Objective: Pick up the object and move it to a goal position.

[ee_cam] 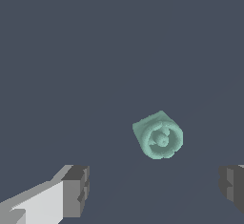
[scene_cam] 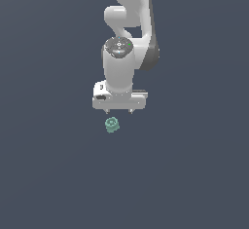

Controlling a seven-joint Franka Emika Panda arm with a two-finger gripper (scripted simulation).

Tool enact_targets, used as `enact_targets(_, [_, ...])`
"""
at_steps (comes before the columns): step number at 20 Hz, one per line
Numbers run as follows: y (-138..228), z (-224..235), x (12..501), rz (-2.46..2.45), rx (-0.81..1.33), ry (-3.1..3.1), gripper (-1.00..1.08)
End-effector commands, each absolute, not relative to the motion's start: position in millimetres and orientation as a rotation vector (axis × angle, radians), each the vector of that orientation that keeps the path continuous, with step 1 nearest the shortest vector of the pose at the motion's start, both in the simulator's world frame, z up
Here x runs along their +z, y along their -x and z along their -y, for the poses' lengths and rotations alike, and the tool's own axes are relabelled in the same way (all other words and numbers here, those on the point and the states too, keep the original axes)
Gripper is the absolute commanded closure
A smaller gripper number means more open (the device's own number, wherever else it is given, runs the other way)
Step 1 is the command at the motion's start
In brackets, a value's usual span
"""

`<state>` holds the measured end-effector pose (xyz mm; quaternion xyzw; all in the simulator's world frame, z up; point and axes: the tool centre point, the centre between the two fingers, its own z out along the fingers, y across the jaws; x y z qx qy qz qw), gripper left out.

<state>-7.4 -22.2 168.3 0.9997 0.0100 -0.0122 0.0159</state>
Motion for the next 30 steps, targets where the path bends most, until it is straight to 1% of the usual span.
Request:
enact_targets(1, [8, 23, 166, -0.048, -0.038, -3.110, -0.92])
enact_targets(9, [9, 32, 151, -0.184, -0.033, -3.111, -0.92])
enact_targets(22, [15, 56, 107, -0.567, -0.012, -3.083, -0.92])
enact_targets(30, [18, 64, 93, -0.696, -0.002, -3.062, -0.92])
